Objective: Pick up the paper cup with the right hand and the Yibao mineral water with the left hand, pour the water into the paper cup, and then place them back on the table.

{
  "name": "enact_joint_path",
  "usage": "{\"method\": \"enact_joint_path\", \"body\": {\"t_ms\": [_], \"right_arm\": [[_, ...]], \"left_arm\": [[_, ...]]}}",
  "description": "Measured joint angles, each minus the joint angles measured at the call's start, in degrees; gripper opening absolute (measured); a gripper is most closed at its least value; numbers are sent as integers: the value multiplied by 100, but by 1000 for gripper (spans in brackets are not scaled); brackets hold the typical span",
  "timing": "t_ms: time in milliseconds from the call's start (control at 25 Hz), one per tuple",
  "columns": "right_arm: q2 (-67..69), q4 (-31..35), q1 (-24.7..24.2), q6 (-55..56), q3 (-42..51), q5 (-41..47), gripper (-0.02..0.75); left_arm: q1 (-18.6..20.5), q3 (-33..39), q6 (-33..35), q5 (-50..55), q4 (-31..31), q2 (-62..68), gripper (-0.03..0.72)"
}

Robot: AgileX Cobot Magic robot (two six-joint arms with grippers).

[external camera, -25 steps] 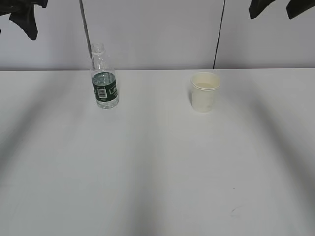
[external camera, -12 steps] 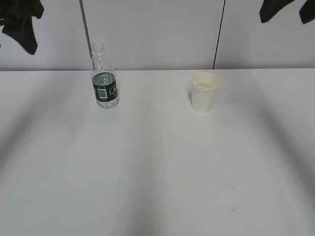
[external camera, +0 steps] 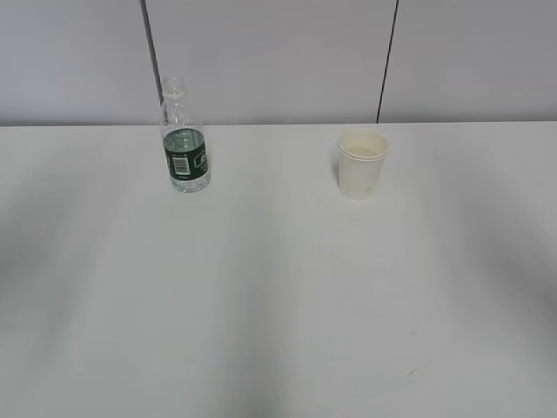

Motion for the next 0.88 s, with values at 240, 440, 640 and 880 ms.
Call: {"method": "enact_joint_path", "body": {"t_ms": [240,440,640,880], "right_arm": [[-1346,3,0,0,1239,0,595],[-2446,3,0,-73,2034,11,595],[-3544,-119,0,-109,2640,23,595],[-4869,-145,0,-220,3359,-68,595]], "left_arm": [[0,773,0,25,0,-1548,449],[0,1545,0,84,0,-2844,449],[0,2270,0,107,0,-4232,449],[0,2905,0,7,-196,-5646,449]]}}
